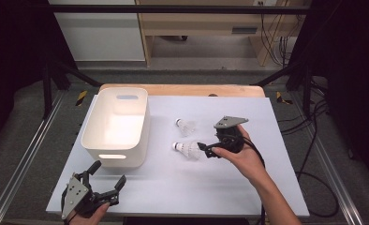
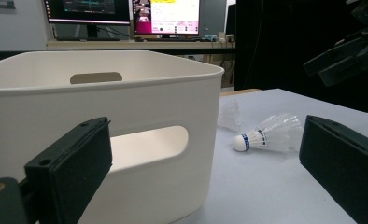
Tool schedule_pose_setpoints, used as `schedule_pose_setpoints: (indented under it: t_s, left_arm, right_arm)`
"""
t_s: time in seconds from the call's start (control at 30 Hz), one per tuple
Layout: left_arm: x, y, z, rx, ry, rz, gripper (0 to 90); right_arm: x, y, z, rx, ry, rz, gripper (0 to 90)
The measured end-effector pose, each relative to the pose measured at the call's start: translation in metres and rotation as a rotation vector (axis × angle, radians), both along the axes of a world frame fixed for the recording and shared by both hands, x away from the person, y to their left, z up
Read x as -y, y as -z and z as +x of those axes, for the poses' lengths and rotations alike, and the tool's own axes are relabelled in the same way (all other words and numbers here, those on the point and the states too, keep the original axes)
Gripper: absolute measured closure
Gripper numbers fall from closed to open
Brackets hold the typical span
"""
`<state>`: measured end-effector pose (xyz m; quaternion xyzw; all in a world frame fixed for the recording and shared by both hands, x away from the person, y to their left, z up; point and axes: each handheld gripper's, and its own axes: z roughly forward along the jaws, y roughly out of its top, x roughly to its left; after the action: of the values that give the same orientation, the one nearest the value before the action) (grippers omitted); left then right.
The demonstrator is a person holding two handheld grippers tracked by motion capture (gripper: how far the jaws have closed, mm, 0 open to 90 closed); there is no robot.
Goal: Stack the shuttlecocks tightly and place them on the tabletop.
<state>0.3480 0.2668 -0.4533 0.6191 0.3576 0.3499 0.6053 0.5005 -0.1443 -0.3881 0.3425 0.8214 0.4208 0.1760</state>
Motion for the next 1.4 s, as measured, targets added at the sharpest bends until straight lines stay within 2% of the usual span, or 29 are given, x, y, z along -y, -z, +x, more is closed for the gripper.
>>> schedule_pose_setpoints:
  t_s: [0.33,0.7,0.83,1.03,1.4]
  left_arm:
    - [0.000,0.000,0.000,0.002,0.003,0.002,2.1]
    - [0.002,0.000,0.001,0.005,0.009,0.011,1.9]
    - [0.003,0.000,0.000,0.002,0.011,0.012,1.9]
    - [0.003,0.000,0.000,0.001,0.007,0.012,2.0]
    - [0.002,0.000,0.000,0.002,0.007,0.016,1.9]
  right_arm:
    - [-0.011,-0.012,0.019,-0.007,-0.003,-0.013,7.5]
    - [-0.020,-0.015,0.039,-0.022,0.038,-0.002,9.0]
    - [-0.026,-0.013,0.046,-0.044,0.040,-0.032,9.7]
    - [-0.032,-0.010,0.058,-0.086,0.053,-0.041,11.1]
    - [-0.044,-0.008,0.068,-0.108,0.050,-0.083,11.6]
